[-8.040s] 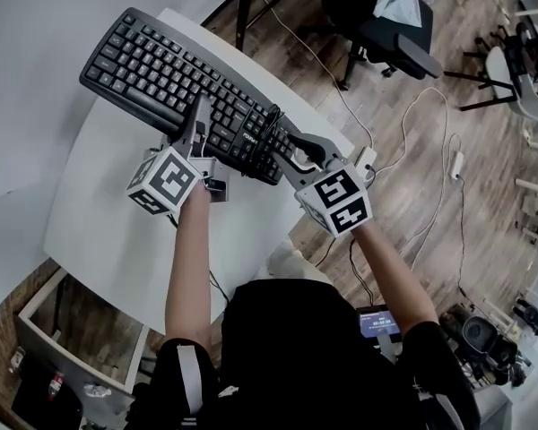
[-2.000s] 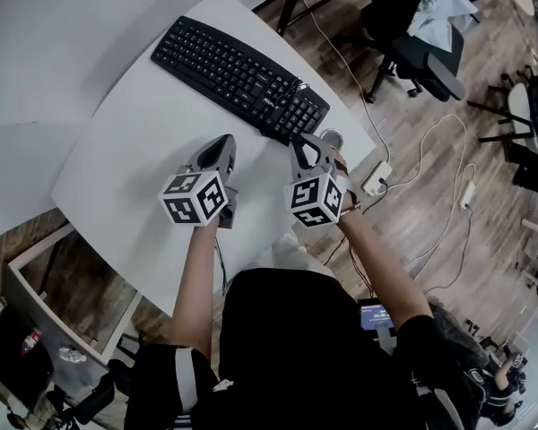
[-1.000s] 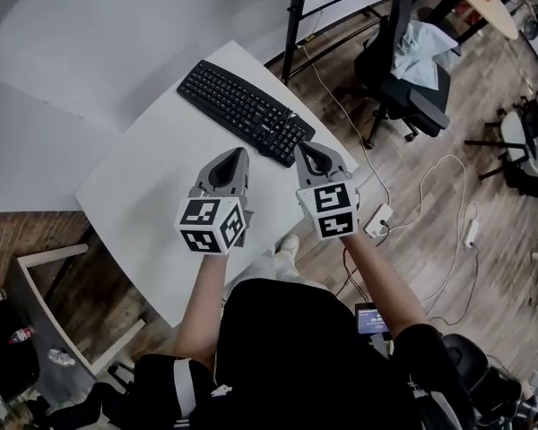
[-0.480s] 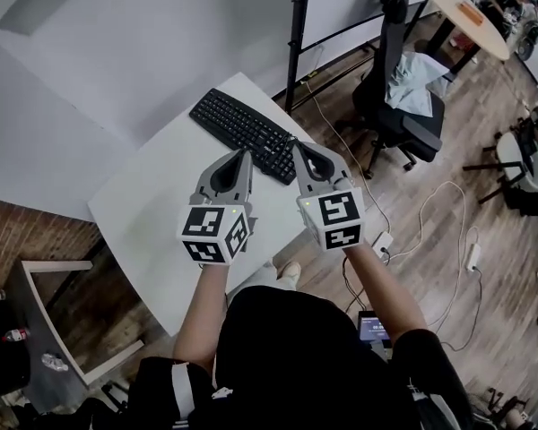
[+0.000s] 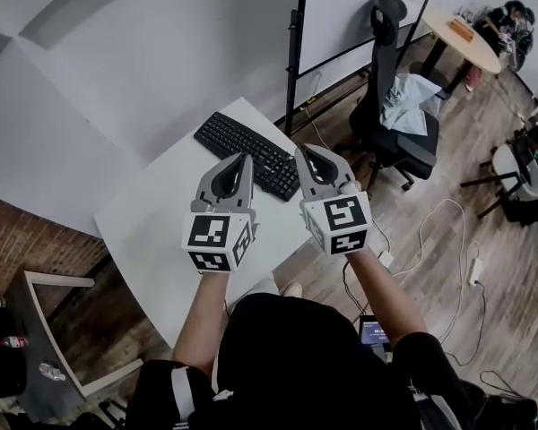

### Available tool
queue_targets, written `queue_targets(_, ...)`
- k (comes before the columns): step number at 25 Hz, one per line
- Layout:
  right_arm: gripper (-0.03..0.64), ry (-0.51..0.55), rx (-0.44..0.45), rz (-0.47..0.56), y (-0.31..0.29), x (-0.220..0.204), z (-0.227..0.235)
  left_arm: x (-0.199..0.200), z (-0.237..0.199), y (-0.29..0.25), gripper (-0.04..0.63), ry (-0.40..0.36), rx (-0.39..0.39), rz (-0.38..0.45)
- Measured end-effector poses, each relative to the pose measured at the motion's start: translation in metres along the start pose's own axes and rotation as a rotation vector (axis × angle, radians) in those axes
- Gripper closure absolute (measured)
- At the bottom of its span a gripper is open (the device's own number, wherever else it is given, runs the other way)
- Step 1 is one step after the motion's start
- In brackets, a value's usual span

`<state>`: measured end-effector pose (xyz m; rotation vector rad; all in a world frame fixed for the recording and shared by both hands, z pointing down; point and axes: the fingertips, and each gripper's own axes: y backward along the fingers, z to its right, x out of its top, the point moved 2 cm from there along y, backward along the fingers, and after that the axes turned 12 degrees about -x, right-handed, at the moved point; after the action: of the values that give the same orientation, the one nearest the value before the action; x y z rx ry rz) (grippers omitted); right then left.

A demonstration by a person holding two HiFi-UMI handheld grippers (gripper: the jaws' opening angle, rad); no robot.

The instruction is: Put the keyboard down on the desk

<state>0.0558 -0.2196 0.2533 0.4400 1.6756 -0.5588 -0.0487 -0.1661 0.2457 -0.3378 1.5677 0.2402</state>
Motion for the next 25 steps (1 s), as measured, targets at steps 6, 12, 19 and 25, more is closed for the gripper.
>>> queue_targets(6,0.575,0.002,0.006,0.036,0.005,0.014,-0.001,0.014,0.003,0.004,0.581,-0.016,0.016,0.031)
queue_targets(12,0.577,0.003,0.016,0.047,0.006,0.018,-0.005,0.018,0.001,0.006,0.581,-0.014,0.023,0.042)
queue_targets(19,0.577,0.001,0.023,0.052,0.003,0.022,-0.005,0.018,-0.001,0.004,0.581,-0.012,0.028,0.040)
queue_targets(25,0.577,0.002,0.025,0.054,-0.002,0.023,-0.005,0.019,-0.004,0.000,0.581,-0.010,0.027,0.040)
